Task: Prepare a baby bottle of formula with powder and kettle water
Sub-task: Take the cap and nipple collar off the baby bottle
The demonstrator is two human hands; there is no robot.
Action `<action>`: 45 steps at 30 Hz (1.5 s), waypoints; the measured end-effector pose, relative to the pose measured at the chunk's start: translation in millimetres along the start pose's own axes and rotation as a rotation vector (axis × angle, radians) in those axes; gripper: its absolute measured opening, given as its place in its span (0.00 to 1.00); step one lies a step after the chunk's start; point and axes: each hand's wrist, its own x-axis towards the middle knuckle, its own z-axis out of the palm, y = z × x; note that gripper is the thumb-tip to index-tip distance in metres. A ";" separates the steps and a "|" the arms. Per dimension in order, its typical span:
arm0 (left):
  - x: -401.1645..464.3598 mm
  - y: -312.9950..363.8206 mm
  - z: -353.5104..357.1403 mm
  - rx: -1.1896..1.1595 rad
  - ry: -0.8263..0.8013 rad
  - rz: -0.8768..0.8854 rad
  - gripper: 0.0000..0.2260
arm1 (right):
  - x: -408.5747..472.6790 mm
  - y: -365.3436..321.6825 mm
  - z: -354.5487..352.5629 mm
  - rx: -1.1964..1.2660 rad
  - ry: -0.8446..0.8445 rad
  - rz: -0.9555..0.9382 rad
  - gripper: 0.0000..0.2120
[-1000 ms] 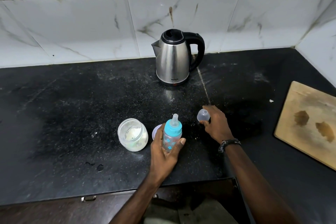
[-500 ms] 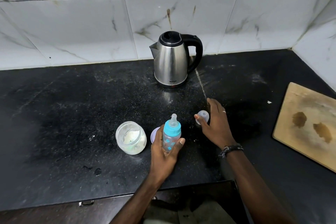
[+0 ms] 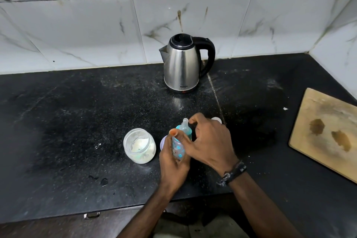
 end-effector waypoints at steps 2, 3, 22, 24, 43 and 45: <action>-0.3 -1.9 0.3 0.046 -0.005 0.041 0.20 | -3.2 -8.8 0.6 -0.057 -0.033 0.021 0.37; -1.1 0.5 0.6 0.061 0.001 0.062 0.20 | -4.4 -11.2 0.7 -0.059 -0.035 0.044 0.36; -8.2 28.3 -8.8 -0.190 -0.324 -0.085 0.12 | 7.5 20.4 -4.8 0.179 -0.048 -0.128 0.22; -7.1 31.3 -12.8 -0.220 -0.378 -0.105 0.12 | 8.5 27.3 -9.5 0.291 -0.124 -0.197 0.17; -6.9 34.2 -9.5 -0.248 -0.249 -0.119 0.20 | -2.0 23.7 -18.5 0.532 -0.420 -0.064 0.46; -7.3 34.3 -11.3 -0.262 -0.230 -0.129 0.20 | -2.8 26.8 -21.3 0.640 -0.485 -0.052 0.49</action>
